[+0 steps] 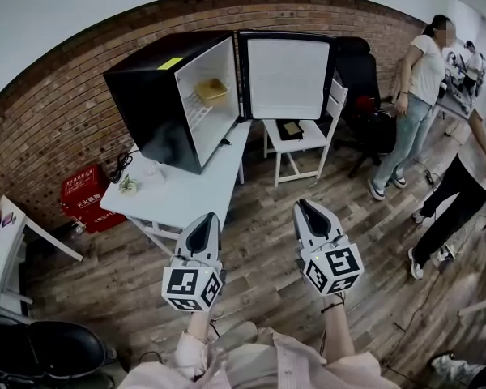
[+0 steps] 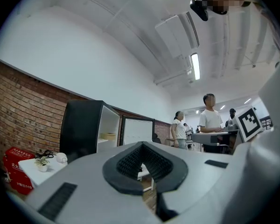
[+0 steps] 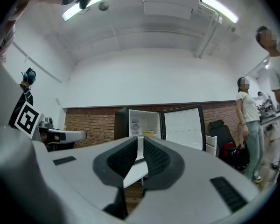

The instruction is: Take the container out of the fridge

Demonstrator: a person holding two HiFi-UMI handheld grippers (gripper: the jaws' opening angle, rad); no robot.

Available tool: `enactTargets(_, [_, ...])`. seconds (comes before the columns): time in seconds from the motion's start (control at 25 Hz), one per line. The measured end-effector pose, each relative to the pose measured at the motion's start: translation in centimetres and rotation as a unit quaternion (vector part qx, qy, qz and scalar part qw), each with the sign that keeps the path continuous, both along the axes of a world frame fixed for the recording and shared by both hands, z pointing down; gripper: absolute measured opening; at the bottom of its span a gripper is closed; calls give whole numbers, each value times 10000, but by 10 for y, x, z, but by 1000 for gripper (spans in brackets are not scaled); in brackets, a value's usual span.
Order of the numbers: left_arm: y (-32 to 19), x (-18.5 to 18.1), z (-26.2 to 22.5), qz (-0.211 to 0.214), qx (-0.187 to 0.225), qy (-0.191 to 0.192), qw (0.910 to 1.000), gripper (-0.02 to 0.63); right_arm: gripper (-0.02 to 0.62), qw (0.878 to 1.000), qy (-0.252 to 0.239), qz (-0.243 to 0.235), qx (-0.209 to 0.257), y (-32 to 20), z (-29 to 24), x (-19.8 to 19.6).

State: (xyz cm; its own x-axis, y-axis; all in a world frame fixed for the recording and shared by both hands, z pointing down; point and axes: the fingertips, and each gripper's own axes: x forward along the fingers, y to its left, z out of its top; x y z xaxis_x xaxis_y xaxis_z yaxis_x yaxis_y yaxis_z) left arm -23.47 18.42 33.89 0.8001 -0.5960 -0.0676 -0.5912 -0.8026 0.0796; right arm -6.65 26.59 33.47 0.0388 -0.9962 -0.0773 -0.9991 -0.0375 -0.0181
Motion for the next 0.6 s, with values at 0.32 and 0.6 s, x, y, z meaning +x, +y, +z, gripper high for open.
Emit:
enactTargets(0.32, [-3,20,7,-3,-59,-61,10000,-8,100,9999,-132,-74,-33,-8,8,19])
enactTargets(0.6, [-21,34,16,-25,-162,-154,9997,-8,161,9998,-159,-115,-32,-28,17,34])
